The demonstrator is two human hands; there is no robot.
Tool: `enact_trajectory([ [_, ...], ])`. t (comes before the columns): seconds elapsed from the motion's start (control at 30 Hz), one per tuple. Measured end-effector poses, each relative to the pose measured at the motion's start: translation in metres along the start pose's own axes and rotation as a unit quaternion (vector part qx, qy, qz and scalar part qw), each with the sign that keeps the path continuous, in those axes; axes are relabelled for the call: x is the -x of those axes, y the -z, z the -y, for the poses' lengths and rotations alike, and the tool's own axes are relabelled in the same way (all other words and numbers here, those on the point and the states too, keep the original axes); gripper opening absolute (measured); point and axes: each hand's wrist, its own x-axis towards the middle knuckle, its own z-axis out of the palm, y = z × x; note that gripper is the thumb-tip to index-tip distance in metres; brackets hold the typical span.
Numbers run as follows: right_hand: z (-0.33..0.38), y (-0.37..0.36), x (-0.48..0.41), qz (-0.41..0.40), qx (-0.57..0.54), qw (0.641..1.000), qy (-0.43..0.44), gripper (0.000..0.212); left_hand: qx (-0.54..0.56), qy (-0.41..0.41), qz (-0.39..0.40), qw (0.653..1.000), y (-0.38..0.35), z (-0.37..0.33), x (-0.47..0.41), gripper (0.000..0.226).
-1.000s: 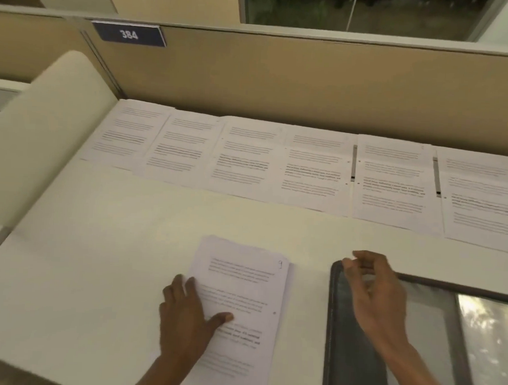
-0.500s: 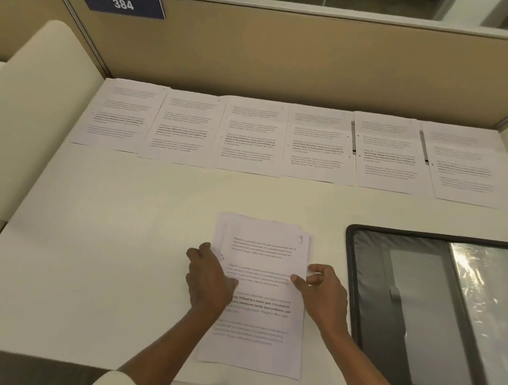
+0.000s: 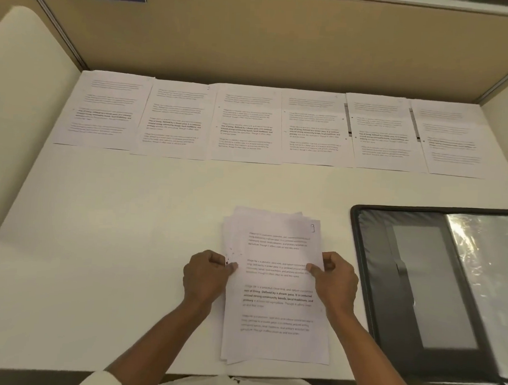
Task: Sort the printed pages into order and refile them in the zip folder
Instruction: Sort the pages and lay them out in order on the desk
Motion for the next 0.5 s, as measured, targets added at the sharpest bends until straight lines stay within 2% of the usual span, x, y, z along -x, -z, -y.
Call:
enact_trajectory([
  [0.23,-0.009,0.023,-0.026,-0.007,-0.098,0.994,-0.036,0.008,0.001,0.002,-0.010,1.000,-0.002,-0.003,-0.004,0.018],
  [0.5,0.001,0.077,-0.076,0.000,-0.132,0.991,0.002,0.016,0.038,0.023,-0.065,0.997,0.001,-0.011,-0.005,0.019],
])
